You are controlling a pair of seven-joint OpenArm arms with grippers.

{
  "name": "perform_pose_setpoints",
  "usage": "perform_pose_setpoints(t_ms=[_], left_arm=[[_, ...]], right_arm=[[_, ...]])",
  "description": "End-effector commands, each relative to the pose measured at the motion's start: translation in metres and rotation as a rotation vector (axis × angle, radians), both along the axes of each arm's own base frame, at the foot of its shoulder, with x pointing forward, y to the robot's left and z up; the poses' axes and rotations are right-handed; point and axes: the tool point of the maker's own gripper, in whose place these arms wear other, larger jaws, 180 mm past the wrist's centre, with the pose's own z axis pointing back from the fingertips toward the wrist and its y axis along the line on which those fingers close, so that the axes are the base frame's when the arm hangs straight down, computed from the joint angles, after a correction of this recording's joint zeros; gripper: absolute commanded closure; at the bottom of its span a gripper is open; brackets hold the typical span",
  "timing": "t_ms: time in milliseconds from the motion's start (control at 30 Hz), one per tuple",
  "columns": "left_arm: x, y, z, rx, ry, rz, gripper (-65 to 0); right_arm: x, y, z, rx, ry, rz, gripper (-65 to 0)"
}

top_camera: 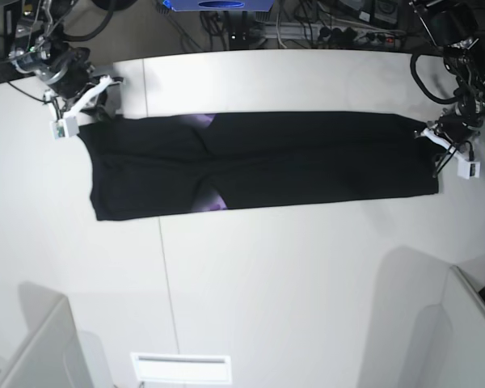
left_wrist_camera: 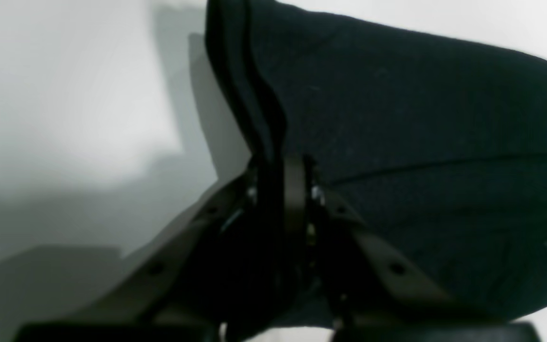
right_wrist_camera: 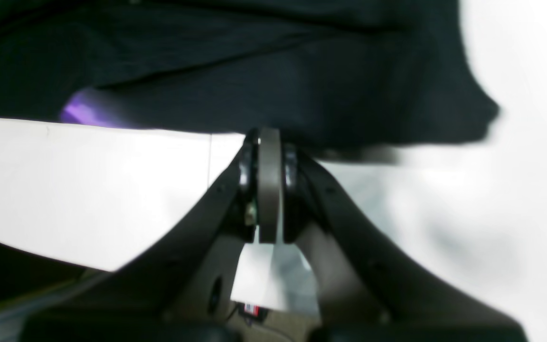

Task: Fold the T-shirt properly
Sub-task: 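Grasp the strip end with the left gripper and fold it toward the right gripper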

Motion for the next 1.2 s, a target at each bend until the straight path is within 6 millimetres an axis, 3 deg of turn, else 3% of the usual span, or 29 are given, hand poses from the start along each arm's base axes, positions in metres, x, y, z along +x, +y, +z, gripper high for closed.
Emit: perform_pose_setpoints(t_ms=[0, 133, 267, 500, 600, 1033, 1167], left_arm=[[0.010, 0.020, 0.024, 0.049, -0.058, 0.021, 0.0], [0.014, 0.033, 0.052, 0.111, -0.116, 0.024, 0.0], [0.009, 0.022, 0.072, 0.174, -0.149, -0.031, 0.0], [-0.002, -0.028, 0.089, 0.185, -0.215, -0.100, 0.0], [-0.002, -0.058, 0.091, 0.175, -0.225, -0.168, 0.0], [0.012, -0.165, 0.074, 0.013, -0.210, -0.282, 0.0], [0.014, -0.184, 0.068, -0.037, -0.198, -0.264, 0.0]], right_arm=[[0.006, 0.001, 0.010, 0.005, -0.041, 0.007, 0.0], [0.008, 0.001, 0.011, 0.009, -0.046, 0.006, 0.0], [0.009, 0.002, 0.012, 0.012, -0.049, 0.005, 0.0], [0.008, 0.001, 0.012, 0.011, -0.048, 0.003, 0.0], [0.008, 0.001, 0.011, 0.011, -0.047, 0.003, 0.0], [0.006, 0.001, 0.011, 0.011, -0.044, 0.003, 0.0], [0.006, 0.001, 0.011, 0.011, -0.044, 0.003, 0.0]])
